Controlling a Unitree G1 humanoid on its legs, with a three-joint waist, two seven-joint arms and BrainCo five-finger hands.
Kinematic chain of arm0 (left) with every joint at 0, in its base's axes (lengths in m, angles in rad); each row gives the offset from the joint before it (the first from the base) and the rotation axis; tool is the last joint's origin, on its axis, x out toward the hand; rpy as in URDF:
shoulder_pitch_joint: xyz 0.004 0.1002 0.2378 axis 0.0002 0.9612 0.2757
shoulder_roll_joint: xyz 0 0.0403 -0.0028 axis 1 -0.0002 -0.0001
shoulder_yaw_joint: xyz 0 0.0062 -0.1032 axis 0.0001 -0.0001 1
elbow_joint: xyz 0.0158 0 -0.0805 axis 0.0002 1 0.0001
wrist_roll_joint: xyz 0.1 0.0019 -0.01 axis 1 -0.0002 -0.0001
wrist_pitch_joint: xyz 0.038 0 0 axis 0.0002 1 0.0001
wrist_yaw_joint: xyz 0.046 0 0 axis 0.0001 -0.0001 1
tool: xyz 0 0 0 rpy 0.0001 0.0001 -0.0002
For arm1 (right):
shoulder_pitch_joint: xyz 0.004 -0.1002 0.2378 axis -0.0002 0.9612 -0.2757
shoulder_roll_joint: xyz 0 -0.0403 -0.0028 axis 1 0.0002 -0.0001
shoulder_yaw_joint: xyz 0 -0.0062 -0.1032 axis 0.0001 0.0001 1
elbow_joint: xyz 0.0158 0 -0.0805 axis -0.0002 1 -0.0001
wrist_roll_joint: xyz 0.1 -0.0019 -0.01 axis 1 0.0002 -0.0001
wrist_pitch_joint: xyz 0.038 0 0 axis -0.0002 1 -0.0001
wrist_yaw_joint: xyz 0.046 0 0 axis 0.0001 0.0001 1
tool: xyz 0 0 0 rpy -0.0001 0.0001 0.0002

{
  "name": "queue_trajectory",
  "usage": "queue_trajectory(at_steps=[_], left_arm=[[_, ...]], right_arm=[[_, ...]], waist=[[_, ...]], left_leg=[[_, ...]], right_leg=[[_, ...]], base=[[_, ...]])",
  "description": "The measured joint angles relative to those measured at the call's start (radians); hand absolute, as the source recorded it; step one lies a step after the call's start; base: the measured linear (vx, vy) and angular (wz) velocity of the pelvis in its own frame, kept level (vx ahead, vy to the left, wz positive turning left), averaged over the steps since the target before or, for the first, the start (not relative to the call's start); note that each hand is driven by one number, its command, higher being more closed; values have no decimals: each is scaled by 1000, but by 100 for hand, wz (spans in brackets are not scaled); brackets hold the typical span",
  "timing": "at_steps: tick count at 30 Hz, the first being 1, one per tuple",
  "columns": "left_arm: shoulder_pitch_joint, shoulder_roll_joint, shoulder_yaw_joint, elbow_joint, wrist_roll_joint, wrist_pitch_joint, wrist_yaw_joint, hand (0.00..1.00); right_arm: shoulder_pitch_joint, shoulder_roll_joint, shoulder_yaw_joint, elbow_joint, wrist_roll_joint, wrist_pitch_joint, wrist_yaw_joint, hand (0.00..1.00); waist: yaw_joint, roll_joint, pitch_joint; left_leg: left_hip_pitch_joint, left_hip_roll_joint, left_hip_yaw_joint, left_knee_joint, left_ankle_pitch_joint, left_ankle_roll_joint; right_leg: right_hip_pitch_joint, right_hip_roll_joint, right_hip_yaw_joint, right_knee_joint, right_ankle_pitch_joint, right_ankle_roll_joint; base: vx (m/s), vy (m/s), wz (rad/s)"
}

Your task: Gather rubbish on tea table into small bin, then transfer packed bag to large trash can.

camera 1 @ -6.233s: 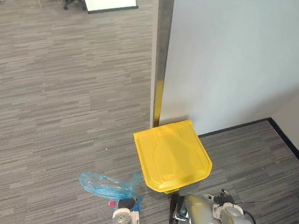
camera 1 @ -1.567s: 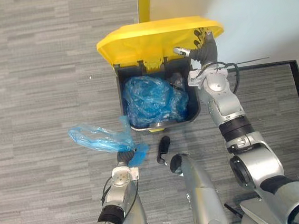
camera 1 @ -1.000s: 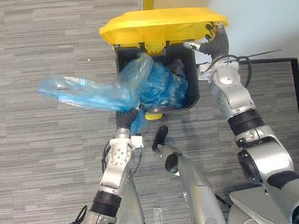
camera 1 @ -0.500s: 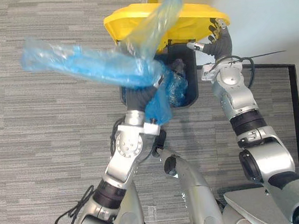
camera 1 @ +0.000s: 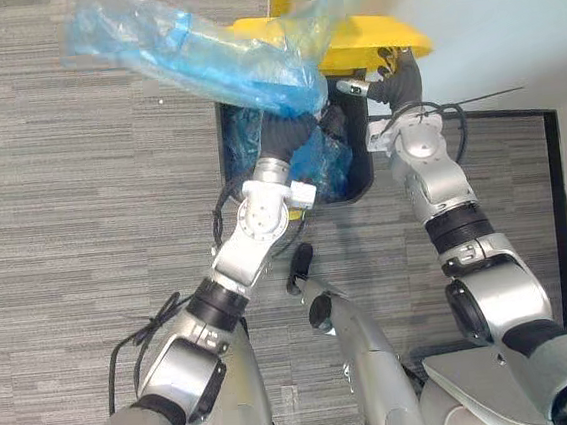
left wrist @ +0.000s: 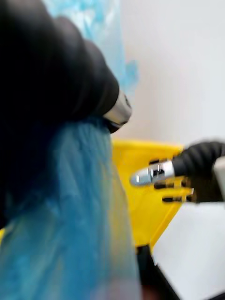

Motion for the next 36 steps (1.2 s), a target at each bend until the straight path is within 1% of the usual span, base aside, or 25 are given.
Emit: queue_trajectory(at_steps=[2, 4, 5, 9, 12, 13, 18, 19, 21, 23, 24, 27, 29, 33, 36], left_arm=[[-40, 19, 2, 40, 0, 6, -1, 100], [-55, 36, 2, 79, 0, 16, -2, 100], [-56, 39, 5, 87, 0, 22, -1, 100], [-67, 43, 10, 125, 13, 32, -1, 100], [-99, 43, 10, 171, 19, 43, 0, 100], [-109, 43, 10, 183, 20, 45, 1, 100], [-148, 42, 11, 234, 31, 50, 0, 100], [-155, 42, 12, 258, 38, 53, 0, 100], [-156, 40, 32, 297, 58, 64, -2, 100], [-159, 40, 40, 328, 69, 77, -4, 100], [-165, 39, 40, 347, 81, 88, -6, 0], [-182, 35, 42, 376, 134, 93, -19, 0], [-201, 31, 43, 414, 165, 96, -26, 0], [-200, 8, 70, 497, 256, 139, -48, 0], [-190, 0, 80, 510, 310, 160, -50, 0]], right_arm=[[-25, 5, 3, 0, 0, 1, 0, 0], [-45, 10, 4, 9, 0, 4, 0, 0], [-54, 11, 4, 19, 0, 6, 0, 0], [-90, 12, 4, 43, 0, 10, -9, 0], [-115, 12, 4, 43, 3, 12, -20, 0], [-129, 12, 3, 43, 3, 13, -26, 0], [-184, 12, 1, 40, 29, 12, -51, 0], [-190, 12, 0, 39, 44, 12, -52, 0], [-199, 18, 0, 39, 49, 12, -55, 0], [-207, 21, 0, 37, 50, 12, -56, 0], [-209, 21, 0, 34, 50, 12, -56, 0], [-214, 20, 0, 2, 51, 12, -58, 0], [-230, 21, 1, -6, 51, 12, -57, 0], [-252, 21, 3, -6, 51, 12, -56, 0], [-259, 17, 35, -6, 50, 12, -52, 0]], waist=[[-2, -3, 0], [-5, -4, 0], [-6, -4, 0], [-11, -4, 0], [-12, -4, 0], [-12, -5, 0], [-20, -8, 1], [-24, -8, 1], [-41, -9, 2], [-49, -15, 5], [-53, -20, 7], [-55, -27, 4], [-56, -28, 4], [-66, -29, 5], [-66, -29, 5]], left_leg=[[-19, 5, 7, 18, -6, -10], [-31, 6, 16, 21, -7, -12], [-30, 6, 18, 21, -8, -12], [-32, 5, 19, 18, -10, -8], [-35, 3, 18, 16, -10, -8], [-40, 2, 18, 15, -10, -8], [-68, 2, 18, 18, -10, -9], [-69, 3, 20, 18, -10, -9], [-68, 7, 22, 18, -11, -10], [-68, 8, 28, 19, -12, -9], [-69, 8, 29, 19, -13, -8], [-99, 11, 33, 41, -22, -4], [-121, 13, 35, 62, -29, -6], [-134, 13, 38, 87, -40, 4], [-134, 12, 44, 94, -44, 11]], right_leg=[[-22, 5, 4, 1, 14, -18], [-38, 6, 12, 3, 29, -38], [-38, 6, 14, 4, 30, -41], [-39, 5, 21, 9, 30, -40], [-41, 4, 21, 9, 26, -34], [-47, 3, 22, 9, 21, -26], [-81, 3, 22, 11, 24, -31], [-84, 3, 22, 12, 27, -37], [-85, 3, 22, 12, 27, -37], [-86, 3, 25, 12, 27, -36], [-89, 3, 26, 13, 26, -35], [-120, 4, 31, 27, 26, -35], [-139, 4, 32, 37, 28, -37], [-149, 3, 38, 50, 30, -40], [-150, 2, 43, 50, 30, -41]], base=[[-11, 45, -21], [18, 48, -11], [25, 40, -5], [5, 35, 0], [-11, 4, 0], [-35, 8, 1], [-24, 4, -3], [4, 19, -4], [1, 14, -2], [-12, 29, -5], [-21, 30, -5], [-34, 28, -8], [-37, 34, -11], [-41, 43, -5], [-48, 28, -4]])
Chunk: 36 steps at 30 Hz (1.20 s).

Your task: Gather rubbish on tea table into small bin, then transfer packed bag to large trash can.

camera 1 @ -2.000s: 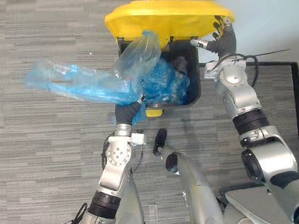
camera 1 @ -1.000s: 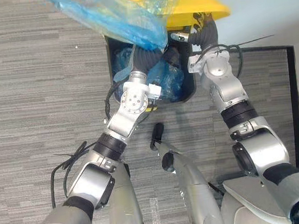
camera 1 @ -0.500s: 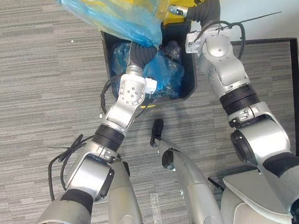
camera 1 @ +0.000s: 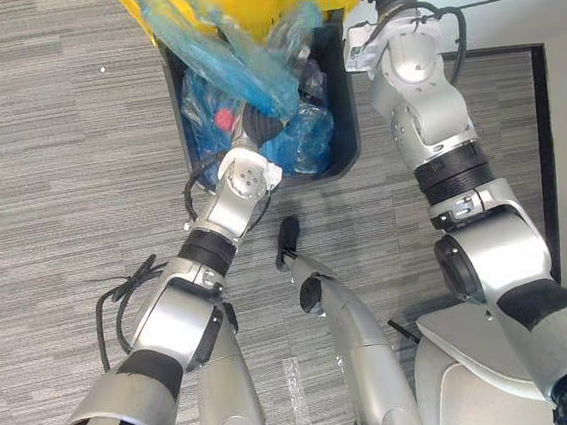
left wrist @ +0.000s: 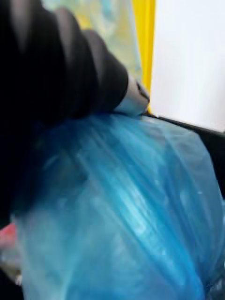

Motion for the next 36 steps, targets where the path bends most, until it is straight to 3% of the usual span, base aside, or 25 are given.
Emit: queue_trajectory(at_steps=[12, 17, 23, 30, 36], left_arm=[[58, -40, 89, 28, 113, 58, -15, 0], [88, -46, 108, 27, 129, 60, -16, 0], [143, -28, 77, -118, 129, 58, 13, 0], [334, 5, 58, -368, 129, 36, 31, 0], [677, 0, 105, -457, 35, -28, 15, 0]], right_arm=[[-27, 1, 57, 0, -12, 5, 19, 0], [-12, 4, 85, -1, -51, 7, 36, 0], [110, 2, 86, -99, -100, 7, 50, 0], [330, -8, 84, -192, -179, 17, 64, 0], [563, -9, 67, -194, -248, 37, 103, 0]], waist=[[-10, 0, 0], [-11, 0, 0], [-1, 1, -1], [26, 5, -3], [63, 13, -13]], left_leg=[[14, -3, 3, 6, -2, 2], [47, -5, 4, -1, -4, 6], [83, -15, 2, -25, 2, -1], [159, -28, 6, -62, 9, -2], [276, -44, 5, -127, 25, -2]], right_leg=[[12, -5, 2, 11, 0, 0], [49, -6, 4, 7, -9, 13], [83, -12, -2, -3, -3, 4], [145, -19, 3, -3, -12, 0], [231, -34, 6, 16, -49, 8]], base=[[-35, 5, 0], [-72, -4, 3], [-50, -3, 5], [-20, 6, 3], [-19, -11, 12]])
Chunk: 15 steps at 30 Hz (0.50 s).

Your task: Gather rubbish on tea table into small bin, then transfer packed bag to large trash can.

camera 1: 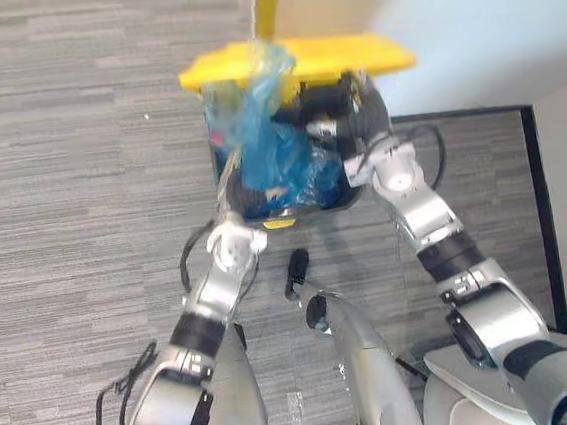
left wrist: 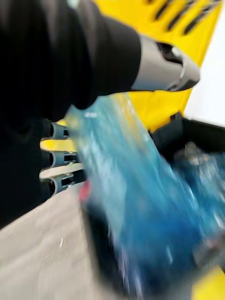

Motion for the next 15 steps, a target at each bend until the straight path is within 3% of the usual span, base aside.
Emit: queue_trajectory(at_steps=[4, 8, 11, 12, 13, 14, 15], left_arm=[[213, 4, 61, 71, -54, -7, -53, 0], [320, 0, 109, 217, -53, -7, -85, 0], [356, -7, 132, 345, -59, -7, -103, 0], [352, -12, 155, 376, -57, -6, -103, 0], [348, -19, 172, 400, -54, -6, -103, 0], [351, -36, 201, 431, -53, -6, -105, 0], [354, -41, 221, 444, -56, -4, -104, 0]], right_arm=[[108, 20, -44, 91, -41, 7, 26, 0], [201, 58, -80, 172, -90, 17, 37, 0], [268, 97, -78, 223, -124, 20, 57, 0], [303, 101, -79, 228, -135, 20, 59, 0], [335, 110, -78, 228, -146, 20, 61, 0], [375, 137, -79, 228, -152, 19, 63, 0], [405, 158, -79, 228, -154, 18, 65, 0]], waist=[[14, 5, -3], [18, 17, -29], [14, 31, -43], [11, 32, -53], [10, 34, -67], [3, 41, -82], [-4, 40, -86]], left_leg=[[96, -13, 4, -40, 10, 6], [172, -38, 28, -66, 15, 24], [214, -50, 70, -66, 18, 31], [213, -60, 79, -59, 25, 39], [213, -57, 88, -69, 45, 46], [219, -24, 118, -119, 86, 51], [231, -23, 123, -149, 106, 48]], right_leg=[[76, -2, 13, -5, -8, 9], [132, -12, 44, -17, -11, 30], [162, -13, 85, -38, 18, 74], [164, -17, 100, -60, 33, 115], [177, -16, 100, -108, 42, 185], [165, -21, 78, -54, -44, 198], [140, -38, 80, 85, -80, 132]], base=[[-15, -1, 3], [-66, 30, -11], [-126, 64, -33], [-208, 95, -24], [-184, 55, -38], [-239, 10, -34], [-176, -38, -22]])
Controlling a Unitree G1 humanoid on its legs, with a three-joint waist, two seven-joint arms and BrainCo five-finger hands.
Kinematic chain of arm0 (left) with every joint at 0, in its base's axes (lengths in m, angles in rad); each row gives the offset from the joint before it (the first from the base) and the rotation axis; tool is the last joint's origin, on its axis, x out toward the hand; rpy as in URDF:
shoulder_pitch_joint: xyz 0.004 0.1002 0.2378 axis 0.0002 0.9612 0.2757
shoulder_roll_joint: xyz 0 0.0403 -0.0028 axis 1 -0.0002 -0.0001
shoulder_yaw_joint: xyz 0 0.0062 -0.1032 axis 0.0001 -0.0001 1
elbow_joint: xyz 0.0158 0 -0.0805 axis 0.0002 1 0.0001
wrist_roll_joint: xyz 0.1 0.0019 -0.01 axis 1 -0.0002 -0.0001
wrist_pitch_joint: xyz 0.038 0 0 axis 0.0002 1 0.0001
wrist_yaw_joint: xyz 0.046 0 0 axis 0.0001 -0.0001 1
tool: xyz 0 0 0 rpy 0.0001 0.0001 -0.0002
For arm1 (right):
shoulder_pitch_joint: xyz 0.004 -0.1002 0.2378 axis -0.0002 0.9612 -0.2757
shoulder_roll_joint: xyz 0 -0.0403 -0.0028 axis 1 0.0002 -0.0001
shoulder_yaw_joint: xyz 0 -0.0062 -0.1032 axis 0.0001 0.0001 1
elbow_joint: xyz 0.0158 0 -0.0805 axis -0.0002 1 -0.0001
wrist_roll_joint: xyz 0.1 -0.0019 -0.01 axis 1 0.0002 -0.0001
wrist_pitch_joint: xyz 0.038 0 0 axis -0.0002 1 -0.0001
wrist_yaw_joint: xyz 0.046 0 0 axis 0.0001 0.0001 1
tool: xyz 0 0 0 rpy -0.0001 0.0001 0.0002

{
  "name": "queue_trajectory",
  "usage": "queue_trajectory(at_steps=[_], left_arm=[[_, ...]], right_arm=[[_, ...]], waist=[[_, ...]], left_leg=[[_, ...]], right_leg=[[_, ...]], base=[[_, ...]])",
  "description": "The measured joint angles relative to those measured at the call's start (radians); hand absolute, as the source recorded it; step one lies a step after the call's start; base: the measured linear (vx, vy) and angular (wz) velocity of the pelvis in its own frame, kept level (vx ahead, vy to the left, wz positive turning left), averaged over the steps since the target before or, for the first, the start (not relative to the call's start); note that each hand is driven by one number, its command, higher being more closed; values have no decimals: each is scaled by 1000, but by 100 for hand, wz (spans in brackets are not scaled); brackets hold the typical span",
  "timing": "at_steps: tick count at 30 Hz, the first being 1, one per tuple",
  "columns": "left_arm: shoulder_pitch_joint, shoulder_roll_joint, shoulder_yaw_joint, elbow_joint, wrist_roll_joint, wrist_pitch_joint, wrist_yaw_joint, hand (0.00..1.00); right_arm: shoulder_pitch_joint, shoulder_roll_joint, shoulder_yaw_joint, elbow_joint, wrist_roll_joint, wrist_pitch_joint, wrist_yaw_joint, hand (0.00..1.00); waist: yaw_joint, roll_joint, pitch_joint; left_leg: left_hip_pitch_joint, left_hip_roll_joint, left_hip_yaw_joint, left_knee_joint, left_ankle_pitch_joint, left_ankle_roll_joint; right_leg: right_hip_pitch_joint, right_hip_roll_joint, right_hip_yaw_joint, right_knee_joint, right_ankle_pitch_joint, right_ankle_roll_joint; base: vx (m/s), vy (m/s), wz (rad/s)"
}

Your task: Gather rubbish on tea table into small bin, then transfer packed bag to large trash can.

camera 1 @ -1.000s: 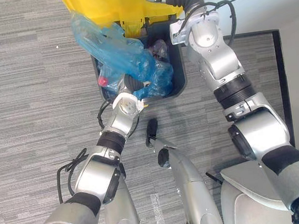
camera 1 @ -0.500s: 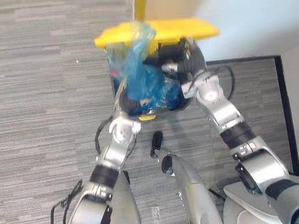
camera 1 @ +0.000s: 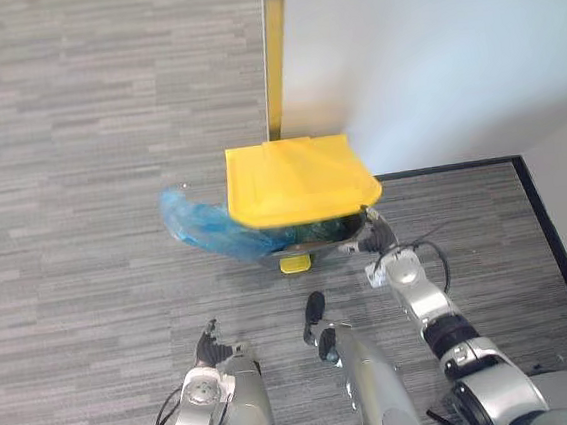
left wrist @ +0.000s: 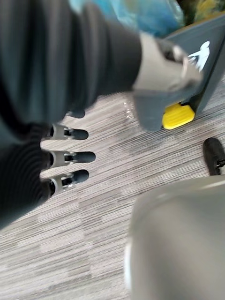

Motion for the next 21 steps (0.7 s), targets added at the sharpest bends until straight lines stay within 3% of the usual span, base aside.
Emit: queue_trajectory(at_steps=[1, 3, 4, 5, 6, 7, 9, 11, 15, 21], left_arm=[[6, -8, 27, 20, 0, 1, 0, 0], [36, -9, 39, 26, -8, 7, 0, 0], [47, -12, 48, 26, -9, 7, -1, 0], [57, -22, 76, 27, -27, 9, 0, 0], [57, -36, 87, 30, -30, 11, -1, 0], [57, -76, 110, 57, -35, 14, -7, 0], [63, -107, 137, 81, -39, 13, -17, 0], [51, -134, 133, 126, -48, 11, -18, 0], [41, -144, 132, 164, -75, 8, -18, 0], [48, -113, 132, 201, -75, 8, -19, 0]], right_arm=[[69, 40, 0, 9, -1, 0, 5, 0], [193, 106, -2, 17, -3, -5, 22, 0], [229, 122, -4, 21, -4, -11, 26, 0], [299, 161, -34, 59, -13, -25, 32, 0], [315, 167, -53, 87, -24, -25, 33, 0], [334, 171, -104, 152, -41, -19, 33, 0], [355, 159, -187, 253, -35, -19, 30, 0], [343, 131, -243, 328, -39, -19, 23, 0], [350, 112, -315, 370, -33, -19, 18, 0], [349, 104, -346, 405, 24, -19, 18, 0]], waist=[[-11, -7, -20], [-13, -20, -75], [-14, -30, -97], [-17, -57, -130], [-22, -57, -141], [-20, -32, -170], [-29, -7, -223], [-50, 8, -237], [-53, 21, -255], [-56, 32, -264]], left_leg=[[32, 0, 3, -50, 33, -7], [53, 0, 12, -111, 66, -20], [52, 0, 14, -120, 68, -22], [46, 2, 14, -123, 68, -29], [43, -2, 15, -134, 75, -40], [41, 8, 1, -177, 92, -44], [59, 9, -10, -300, 144, -10], [132, 3, -11, -439, 221, 17], [173, -2, -11, -518, 266, 0], [212, -51, 15, -542, 270, -3]], right_leg=[[-8, -35, 13, 235, -77, -40], [56, -87, 53, 390, -174, -9], [86, -101, 72, 397, -192, 2], [170, -91, 101, 287, -297, 56], [211, -76, 98, 191, -344, 52], [233, -37, 96, 75, -336, 5], [248, 10, 116, -62, -257, -14], [305, 35, 127, -189, -183, -19], [357, 44, 125, -293, -124, -10], [447, 11, 154, -444, -40, 30]], base=[[-164, -38, -6], [-64, -93, -8], [-34, -241, -19], [-11, -234, -17], [12, -271, -38], [5, -131, -47], [16, -66, -62], [49, -29, -32], [27, 44, 1], [10, 136, -6]])
